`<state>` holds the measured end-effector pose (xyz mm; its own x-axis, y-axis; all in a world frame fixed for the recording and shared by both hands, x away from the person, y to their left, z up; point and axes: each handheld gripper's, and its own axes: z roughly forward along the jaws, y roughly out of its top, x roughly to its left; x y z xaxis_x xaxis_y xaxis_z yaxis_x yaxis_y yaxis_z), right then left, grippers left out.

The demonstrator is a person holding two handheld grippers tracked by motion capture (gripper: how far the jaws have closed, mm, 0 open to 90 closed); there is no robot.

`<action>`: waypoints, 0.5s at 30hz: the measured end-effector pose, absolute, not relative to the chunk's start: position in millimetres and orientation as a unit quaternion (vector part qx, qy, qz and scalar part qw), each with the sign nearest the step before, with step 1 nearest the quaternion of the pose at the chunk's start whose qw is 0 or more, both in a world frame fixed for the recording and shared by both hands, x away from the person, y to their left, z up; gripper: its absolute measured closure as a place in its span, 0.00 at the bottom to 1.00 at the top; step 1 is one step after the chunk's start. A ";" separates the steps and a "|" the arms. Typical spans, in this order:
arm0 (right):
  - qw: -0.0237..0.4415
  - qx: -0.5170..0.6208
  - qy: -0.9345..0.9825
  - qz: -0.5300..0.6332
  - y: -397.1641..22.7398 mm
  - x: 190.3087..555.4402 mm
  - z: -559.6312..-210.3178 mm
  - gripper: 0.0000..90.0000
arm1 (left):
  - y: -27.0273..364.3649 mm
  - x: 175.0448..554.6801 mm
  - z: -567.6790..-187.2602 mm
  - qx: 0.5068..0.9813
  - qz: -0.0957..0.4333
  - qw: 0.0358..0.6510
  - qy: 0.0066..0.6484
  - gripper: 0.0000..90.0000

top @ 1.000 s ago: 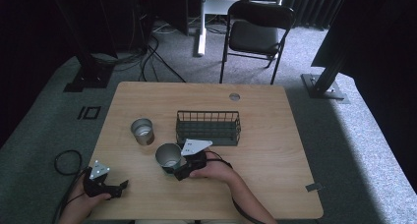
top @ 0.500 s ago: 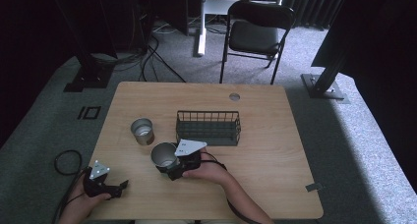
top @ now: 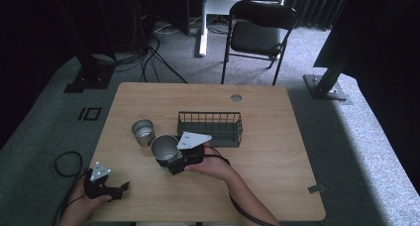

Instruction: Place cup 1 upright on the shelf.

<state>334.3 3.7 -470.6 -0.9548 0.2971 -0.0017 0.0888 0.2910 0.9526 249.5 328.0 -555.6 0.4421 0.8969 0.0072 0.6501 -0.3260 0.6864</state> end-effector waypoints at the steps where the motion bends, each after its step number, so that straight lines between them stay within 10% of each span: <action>1: 0.089 0.123 0.796 0.586 1.5 335.8 -465.3 0.14 | 328.0 249.5 -555.6 0.790 0.198 0.312 0.490 0.01; 15: 0.127 0.152 0.768 0.609 -16.5 348.0 -424.6 0.14 | 328.0 249.5 -555.6 0.790 0.198 0.312 0.490 0.01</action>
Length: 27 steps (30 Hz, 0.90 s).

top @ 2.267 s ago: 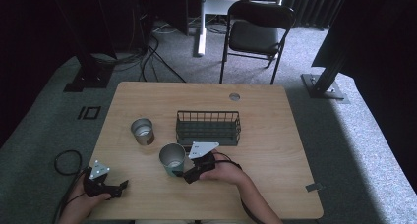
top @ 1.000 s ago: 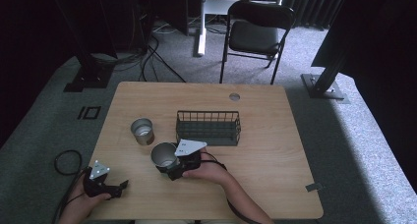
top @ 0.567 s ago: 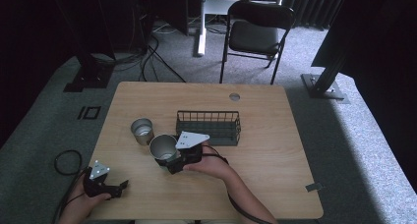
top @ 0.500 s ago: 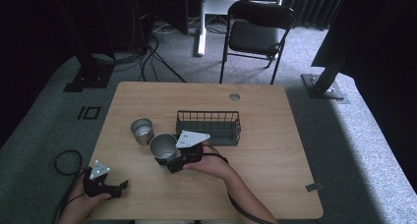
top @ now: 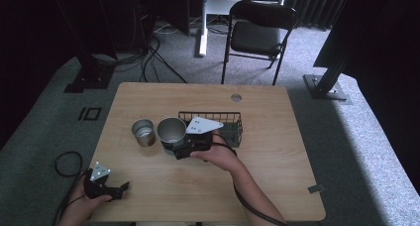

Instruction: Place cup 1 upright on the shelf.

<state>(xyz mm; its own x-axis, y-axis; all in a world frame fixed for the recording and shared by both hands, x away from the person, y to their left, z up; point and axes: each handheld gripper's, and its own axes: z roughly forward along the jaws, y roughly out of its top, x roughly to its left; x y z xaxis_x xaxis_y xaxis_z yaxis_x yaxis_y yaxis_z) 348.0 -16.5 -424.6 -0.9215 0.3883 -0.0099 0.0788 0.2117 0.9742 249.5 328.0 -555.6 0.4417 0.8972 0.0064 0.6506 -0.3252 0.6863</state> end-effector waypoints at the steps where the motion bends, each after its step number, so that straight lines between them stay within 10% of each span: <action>1: 0.127 0.152 0.768 0.609 -16.5 348.0 -424.6 0.14 | 328.0 249.5 -555.6 0.790 0.198 0.312 0.490 0.01; 27: 0.230 0.270 0.723 0.593 -65.8 382.8 -392.0 0.14 | 328.0 249.5 -555.6 0.790 0.197 0.312 0.490 0.01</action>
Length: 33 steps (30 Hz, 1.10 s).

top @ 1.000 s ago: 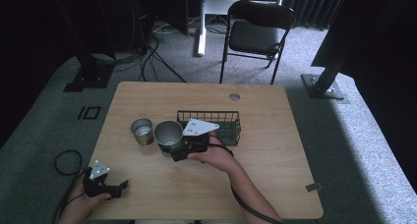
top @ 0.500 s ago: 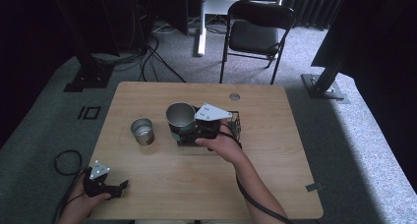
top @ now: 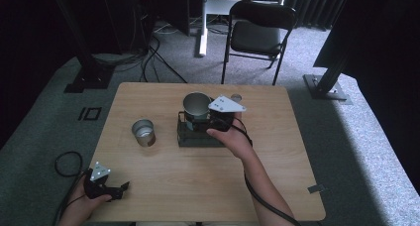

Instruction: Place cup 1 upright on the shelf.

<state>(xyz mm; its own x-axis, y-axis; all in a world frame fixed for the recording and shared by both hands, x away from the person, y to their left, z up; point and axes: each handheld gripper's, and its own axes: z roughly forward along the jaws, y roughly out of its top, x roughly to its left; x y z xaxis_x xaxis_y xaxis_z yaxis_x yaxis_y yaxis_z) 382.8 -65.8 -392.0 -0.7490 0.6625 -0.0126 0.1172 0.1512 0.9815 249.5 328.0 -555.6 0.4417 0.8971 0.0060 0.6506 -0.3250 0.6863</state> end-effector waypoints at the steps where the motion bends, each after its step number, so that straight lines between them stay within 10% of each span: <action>1: 0.241 0.277 0.721 0.588 -69.2 385.2 -393.0 0.14 | 328.0 249.5 -555.6 0.790 0.197 0.312 0.490 0.01; 33: 0.317 0.418 0.685 0.505 -132.8 411.7 -444.9 0.14 | 328.0 249.4 -555.6 0.790 0.197 0.312 0.490 0.01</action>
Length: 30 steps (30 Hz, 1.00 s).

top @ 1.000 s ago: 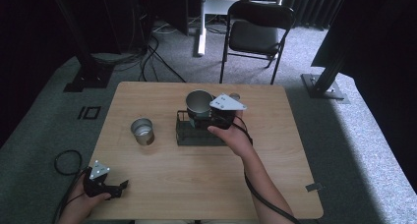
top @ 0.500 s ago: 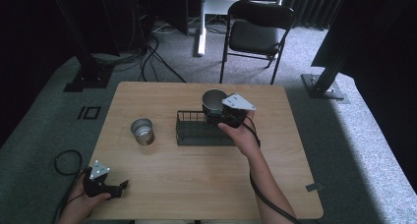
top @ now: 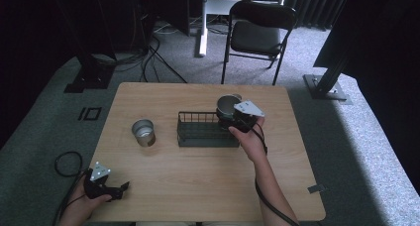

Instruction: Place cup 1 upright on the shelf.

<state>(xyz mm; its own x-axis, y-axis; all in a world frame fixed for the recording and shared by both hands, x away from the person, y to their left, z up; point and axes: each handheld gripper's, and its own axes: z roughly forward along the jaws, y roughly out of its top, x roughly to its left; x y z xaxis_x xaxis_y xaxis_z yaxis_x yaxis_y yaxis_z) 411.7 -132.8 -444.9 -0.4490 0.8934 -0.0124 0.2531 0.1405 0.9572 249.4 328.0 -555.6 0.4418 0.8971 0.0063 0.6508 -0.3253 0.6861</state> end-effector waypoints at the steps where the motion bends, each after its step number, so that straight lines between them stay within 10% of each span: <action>1: 0.316 0.419 0.685 0.505 -133.5 411.9 -446.4 0.14 | 328.0 249.4 -555.6 0.790 0.197 0.312 0.490 0.01; 30: 0.303 0.437 0.690 0.490 -137.4 412.2 -471.7 0.14 | 328.0 249.4 -555.6 0.790 0.198 0.312 0.490 0.01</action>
<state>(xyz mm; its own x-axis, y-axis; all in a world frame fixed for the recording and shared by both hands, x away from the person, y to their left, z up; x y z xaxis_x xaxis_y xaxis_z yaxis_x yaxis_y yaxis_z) 412.2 -137.4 -471.7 -0.4342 0.9008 0.0100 0.3059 0.1370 0.9422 249.4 328.0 -555.6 0.4417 0.8971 0.0065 0.6507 -0.3253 0.6861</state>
